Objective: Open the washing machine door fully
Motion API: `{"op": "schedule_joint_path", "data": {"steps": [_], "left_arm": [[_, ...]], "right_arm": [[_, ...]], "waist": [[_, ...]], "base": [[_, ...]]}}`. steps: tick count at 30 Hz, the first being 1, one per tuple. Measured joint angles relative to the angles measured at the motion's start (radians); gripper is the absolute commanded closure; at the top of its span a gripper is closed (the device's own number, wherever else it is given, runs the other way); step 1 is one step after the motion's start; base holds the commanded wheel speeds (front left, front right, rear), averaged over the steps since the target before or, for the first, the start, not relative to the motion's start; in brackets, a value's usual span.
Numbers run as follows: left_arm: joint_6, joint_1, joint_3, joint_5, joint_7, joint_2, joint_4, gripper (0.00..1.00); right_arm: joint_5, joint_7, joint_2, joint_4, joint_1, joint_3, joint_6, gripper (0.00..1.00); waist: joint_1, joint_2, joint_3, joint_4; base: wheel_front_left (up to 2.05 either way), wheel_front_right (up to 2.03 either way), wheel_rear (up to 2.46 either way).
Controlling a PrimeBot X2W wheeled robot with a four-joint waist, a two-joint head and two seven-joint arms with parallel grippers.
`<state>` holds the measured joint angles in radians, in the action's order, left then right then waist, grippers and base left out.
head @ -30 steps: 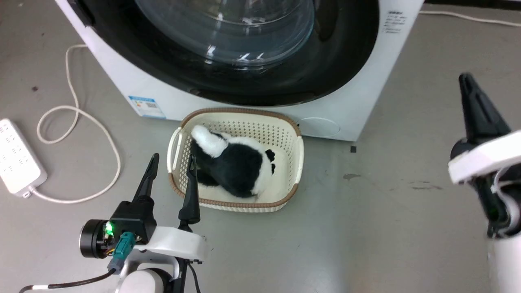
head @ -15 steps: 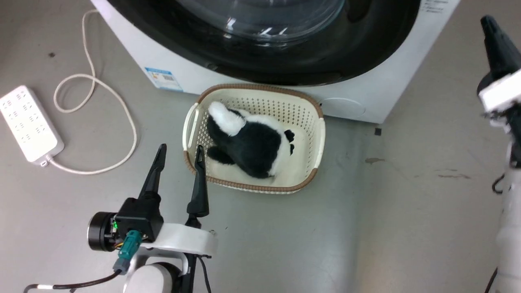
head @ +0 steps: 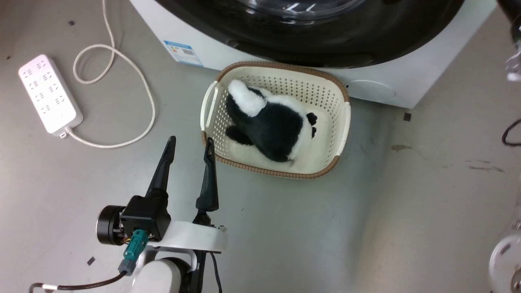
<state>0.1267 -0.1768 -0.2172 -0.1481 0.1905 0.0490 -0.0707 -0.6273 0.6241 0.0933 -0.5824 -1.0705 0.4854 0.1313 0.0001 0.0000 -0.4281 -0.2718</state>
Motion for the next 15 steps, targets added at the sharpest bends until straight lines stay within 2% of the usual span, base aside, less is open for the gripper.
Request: {"op": "schedule_joint_path", "data": {"steps": [7, 15], "left_arm": [[0.013, -0.012, -0.019, -0.007, 0.014, 0.000, -0.004, 0.00], [0.029, -0.028, -0.039, -0.023, 0.032, 0.000, -0.011, 0.00]], "right_arm": [[-0.004, 0.114, 0.002, -0.114, -0.140, 0.106, 0.000, 1.00], [0.008, 0.229, 0.001, -0.172, -0.244, 0.207, 0.000, 1.00]], "waist": [[0.0000, 0.0000, -0.033, -0.025], [0.0000, 0.0000, -0.066, -0.050]], "base": [[0.00, 0.00, 0.00], [0.00, 0.00, 0.00]]}}
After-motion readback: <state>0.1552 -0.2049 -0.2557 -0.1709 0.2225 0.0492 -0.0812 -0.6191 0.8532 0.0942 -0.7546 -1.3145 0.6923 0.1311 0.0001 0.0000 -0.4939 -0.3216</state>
